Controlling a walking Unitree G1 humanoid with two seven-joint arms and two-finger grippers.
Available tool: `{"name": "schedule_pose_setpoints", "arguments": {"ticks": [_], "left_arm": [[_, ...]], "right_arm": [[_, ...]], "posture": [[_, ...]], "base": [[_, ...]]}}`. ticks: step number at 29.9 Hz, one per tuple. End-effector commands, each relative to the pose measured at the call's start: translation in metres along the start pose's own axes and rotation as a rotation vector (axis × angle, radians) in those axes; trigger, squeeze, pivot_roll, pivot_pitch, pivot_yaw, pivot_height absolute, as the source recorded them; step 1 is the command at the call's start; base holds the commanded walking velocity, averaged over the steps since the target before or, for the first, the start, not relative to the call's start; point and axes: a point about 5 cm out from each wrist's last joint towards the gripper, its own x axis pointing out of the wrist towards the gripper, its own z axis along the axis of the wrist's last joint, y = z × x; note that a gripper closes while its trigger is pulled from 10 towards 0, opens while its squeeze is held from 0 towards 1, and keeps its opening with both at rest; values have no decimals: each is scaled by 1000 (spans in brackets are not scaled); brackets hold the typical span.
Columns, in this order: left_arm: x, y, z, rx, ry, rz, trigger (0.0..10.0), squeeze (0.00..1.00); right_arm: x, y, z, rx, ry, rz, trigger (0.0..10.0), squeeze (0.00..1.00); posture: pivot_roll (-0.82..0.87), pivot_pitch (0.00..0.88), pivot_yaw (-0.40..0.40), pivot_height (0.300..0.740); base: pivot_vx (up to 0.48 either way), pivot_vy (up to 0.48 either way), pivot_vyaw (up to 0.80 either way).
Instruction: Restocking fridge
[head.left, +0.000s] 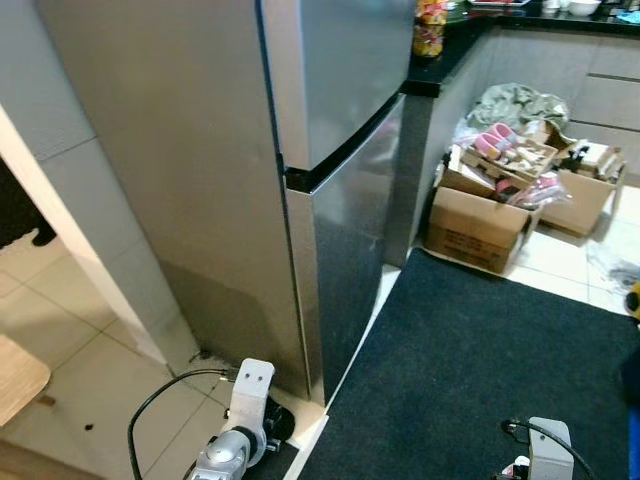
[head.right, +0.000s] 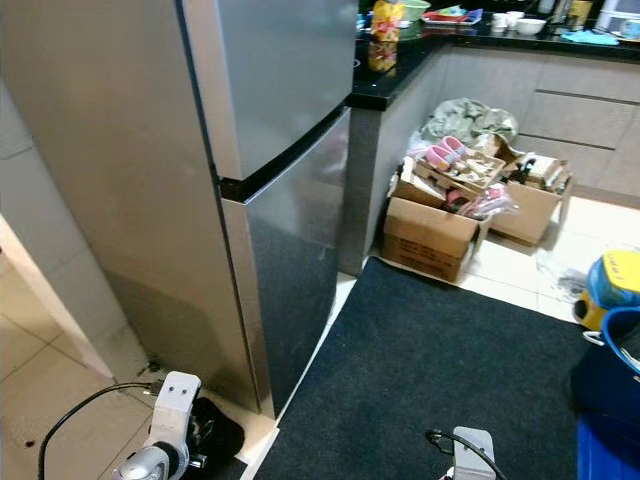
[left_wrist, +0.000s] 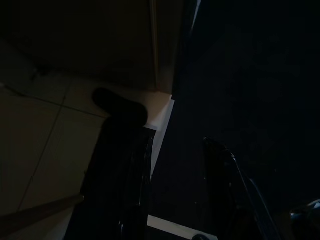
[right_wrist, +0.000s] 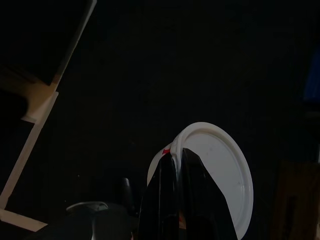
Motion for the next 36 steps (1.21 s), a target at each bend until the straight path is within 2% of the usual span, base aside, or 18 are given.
{"name": "schedule_pose_setpoints", "arguments": {"ticks": [1, 25, 36], "left_arm": [[1, -1, 1, 4, -10, -1, 10000, 0], [2, -4, 4, 43, -3, -39, 10000, 0], [5, -13, 9, 84, -19, -98, 10000, 0]], "right_arm": [[0, 1, 1, 7, -16, 2, 10000, 0], [0, 2, 1, 7, -23, -1, 10000, 0], [-1, -1, -4, 8, -16, -10, 10000, 0]], "posture": [[-155, 14, 65, 740], [-168, 2, 81, 740], [-177, 0, 87, 740]], "base": [[345, 0, 0], [339, 0, 0], [44, -26, 0]]}}
